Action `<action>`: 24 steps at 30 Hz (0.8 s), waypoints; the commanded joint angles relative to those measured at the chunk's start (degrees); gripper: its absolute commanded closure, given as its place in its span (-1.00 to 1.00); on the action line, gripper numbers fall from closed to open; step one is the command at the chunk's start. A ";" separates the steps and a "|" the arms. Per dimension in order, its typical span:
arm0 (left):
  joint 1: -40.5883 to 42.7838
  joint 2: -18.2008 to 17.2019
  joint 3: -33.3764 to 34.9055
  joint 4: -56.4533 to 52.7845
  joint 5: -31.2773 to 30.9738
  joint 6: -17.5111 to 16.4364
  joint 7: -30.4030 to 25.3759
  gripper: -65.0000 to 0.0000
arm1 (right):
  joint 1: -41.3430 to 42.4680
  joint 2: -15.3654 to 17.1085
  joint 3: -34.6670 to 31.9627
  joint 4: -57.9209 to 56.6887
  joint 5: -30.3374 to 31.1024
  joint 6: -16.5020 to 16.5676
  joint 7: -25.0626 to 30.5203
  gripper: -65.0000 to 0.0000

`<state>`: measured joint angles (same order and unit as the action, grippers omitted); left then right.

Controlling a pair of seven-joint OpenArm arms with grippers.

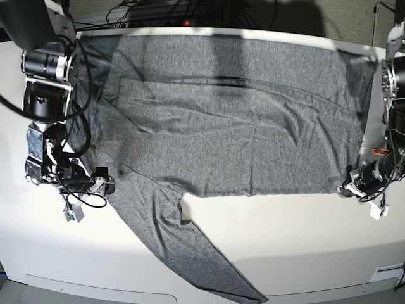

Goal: Fold the T-shirt properly
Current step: 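Hold the hem corners with both grippers, pulling the hem taut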

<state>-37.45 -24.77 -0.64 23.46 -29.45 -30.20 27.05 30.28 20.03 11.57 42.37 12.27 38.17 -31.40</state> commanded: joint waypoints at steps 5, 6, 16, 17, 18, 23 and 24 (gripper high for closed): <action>-1.73 -0.96 -0.07 0.85 -0.66 -0.46 -1.14 1.00 | 2.10 0.90 0.09 1.05 -5.27 0.26 5.25 -0.19; -1.73 -0.98 -0.07 0.85 -0.66 -0.46 -1.14 1.00 | 2.08 0.87 0.09 1.03 -5.99 -0.46 5.27 -0.19; -1.73 -0.98 -0.07 0.85 -0.63 -0.46 -1.11 1.00 | 1.92 -0.46 0.07 1.01 -7.58 -3.50 0.15 -0.19; -1.73 -0.98 -0.07 0.85 -0.66 -0.46 -1.11 1.00 | 1.90 -0.74 0.07 1.01 -7.56 -3.50 -0.52 -0.19; -1.73 -0.96 -0.07 0.85 -0.66 -0.46 -1.11 1.00 | 1.90 -1.07 0.07 1.01 -7.58 -3.50 -1.09 -0.19; -1.73 -0.96 -0.07 0.85 -0.66 -0.46 -1.14 1.00 | 1.92 -1.60 0.07 1.01 -6.49 -3.50 -2.54 0.03; -1.73 -0.96 -0.07 0.85 -0.66 -0.46 -1.14 1.00 | 1.92 -1.44 0.07 1.01 -5.88 -3.48 -2.69 0.16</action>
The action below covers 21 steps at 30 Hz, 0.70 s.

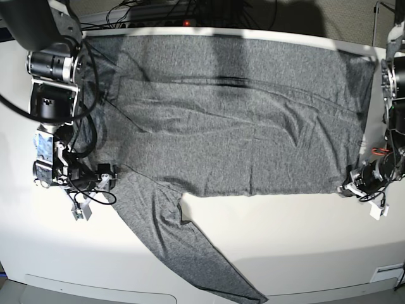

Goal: Fold the T-shirt properly
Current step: 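Hold the hem corners with both grippers, pulling the hem taut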

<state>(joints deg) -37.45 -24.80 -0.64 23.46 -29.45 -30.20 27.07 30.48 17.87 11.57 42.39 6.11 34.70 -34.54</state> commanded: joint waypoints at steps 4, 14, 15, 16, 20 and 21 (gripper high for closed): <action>-1.73 -0.94 -0.07 0.85 -0.66 -0.46 -1.18 1.00 | 1.73 0.87 0.07 1.01 0.48 -0.02 0.44 0.83; -1.75 -0.96 -0.07 0.85 -0.74 -0.46 -1.84 1.00 | 1.77 0.87 0.07 1.03 0.48 0.00 0.63 1.00; -1.75 -0.96 -0.07 0.90 -0.98 -0.46 -1.81 1.00 | 1.75 0.90 0.07 1.14 0.48 0.00 0.61 1.00; -1.75 -0.96 -0.07 0.92 -1.14 -0.46 -1.81 1.00 | 1.75 0.90 0.07 1.27 0.48 0.00 0.52 1.00; -1.73 -0.96 -0.07 1.07 -1.29 -0.46 -1.44 1.00 | 1.73 0.90 0.07 3.48 0.50 0.04 -2.86 1.00; -1.70 -0.98 -0.07 1.07 -1.27 -0.46 -1.18 1.00 | 1.73 0.90 0.07 4.35 0.50 0.04 -3.67 1.00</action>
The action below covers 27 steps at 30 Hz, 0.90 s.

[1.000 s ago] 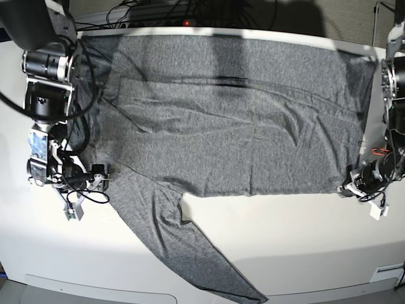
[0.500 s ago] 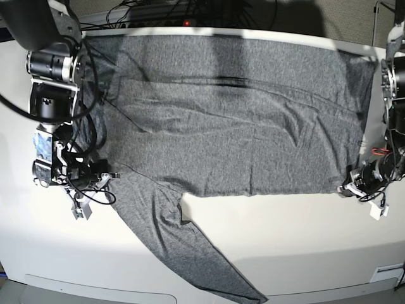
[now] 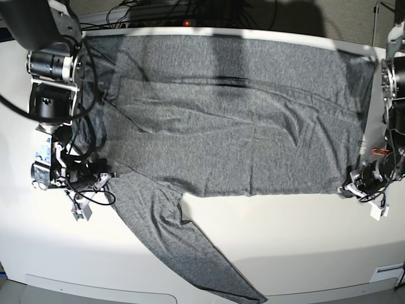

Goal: Fold the T-shirt properly
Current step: 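Hold the hem corners with both grippers, pulling the hem taut, then lift the hem with both grippers and fold it onto the collar edge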

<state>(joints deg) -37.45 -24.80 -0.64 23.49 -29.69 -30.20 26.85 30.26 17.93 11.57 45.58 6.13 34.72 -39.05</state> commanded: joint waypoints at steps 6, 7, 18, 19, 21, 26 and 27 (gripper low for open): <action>-1.40 -1.66 -0.07 2.25 -1.03 -0.48 -0.83 1.00 | 1.11 0.81 0.07 7.39 2.69 3.04 -1.77 1.00; -1.25 -1.97 -0.07 3.04 -1.03 -0.50 -0.39 1.00 | 0.46 0.81 0.07 8.76 3.52 3.04 -2.08 1.00; 5.60 -4.17 -0.07 19.56 -11.82 -3.08 13.51 1.00 | -12.96 1.14 0.09 29.88 5.03 3.85 -4.17 1.00; 6.99 -4.39 -0.07 22.01 -12.55 -3.08 14.47 1.00 | -14.21 1.14 0.09 31.82 5.03 3.82 -4.35 1.00; 9.88 -5.07 -0.07 26.99 -13.70 -3.04 15.37 1.00 | -16.57 1.14 0.22 35.82 5.03 3.82 -4.74 1.00; 16.46 -9.14 -0.07 38.97 -14.34 -2.51 15.89 1.00 | -22.03 1.14 2.78 45.24 7.52 3.82 -6.80 1.00; 17.49 -10.05 -0.07 40.87 -14.34 -1.88 16.31 1.00 | -23.06 1.14 3.67 46.77 8.52 3.82 -7.30 1.00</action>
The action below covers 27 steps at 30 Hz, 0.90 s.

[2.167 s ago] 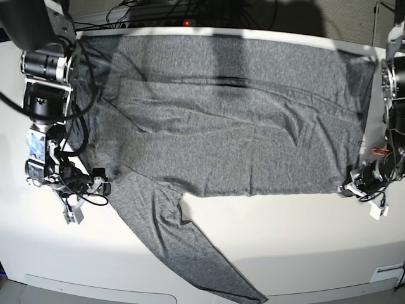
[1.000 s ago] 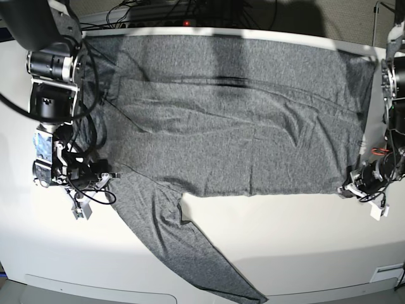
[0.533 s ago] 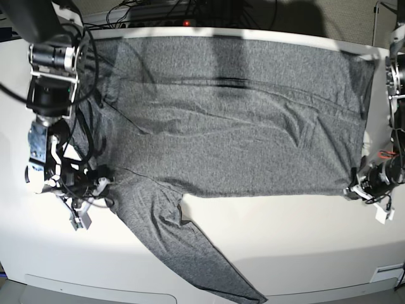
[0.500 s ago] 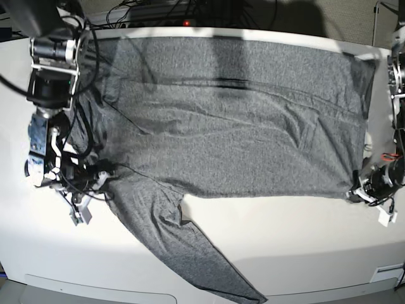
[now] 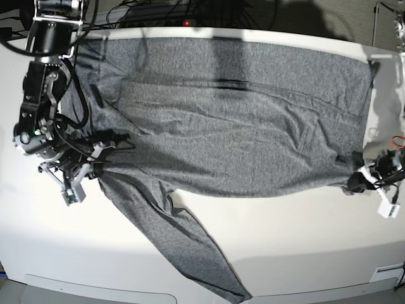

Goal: Fold the T-shirt properly
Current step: 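Lift the hem with both grippers and fold it onto the collar edge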

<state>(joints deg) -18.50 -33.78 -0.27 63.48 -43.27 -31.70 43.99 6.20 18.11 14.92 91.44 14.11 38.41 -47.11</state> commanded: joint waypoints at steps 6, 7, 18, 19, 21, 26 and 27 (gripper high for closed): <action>3.61 -4.57 -0.46 9.25 -3.56 0.39 3.61 1.00 | -5.22 0.94 5.64 8.39 4.37 0.17 -0.04 1.00; 4.33 -4.74 -0.48 10.23 -3.85 0.39 4.76 1.00 | -6.23 0.94 6.60 9.70 5.03 0.17 -0.15 1.00; 9.86 -7.58 -0.55 19.85 -3.13 3.21 11.69 1.00 | -17.62 0.94 14.75 24.61 8.66 0.26 -2.23 1.00; 10.12 -7.87 -0.55 20.50 -3.08 3.21 11.78 1.00 | -18.34 0.94 15.32 25.40 8.66 0.26 -2.23 1.00; 10.21 -8.50 -0.55 21.29 -3.08 3.26 12.02 1.00 | -19.47 0.94 16.26 26.69 8.68 0.26 -2.23 1.00; 10.25 -9.46 -0.55 23.34 -3.34 3.89 15.54 1.00 | -21.66 0.92 17.77 29.24 8.68 0.24 -2.47 1.00; 10.25 -9.44 -0.55 23.87 -3.98 3.89 17.33 1.00 | -21.94 0.94 17.77 29.55 8.66 0.26 -2.54 1.00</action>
<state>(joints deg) -7.14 -42.04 -0.23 86.39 -46.57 -27.57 62.17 -15.99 18.11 32.23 119.79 22.68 38.44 -51.07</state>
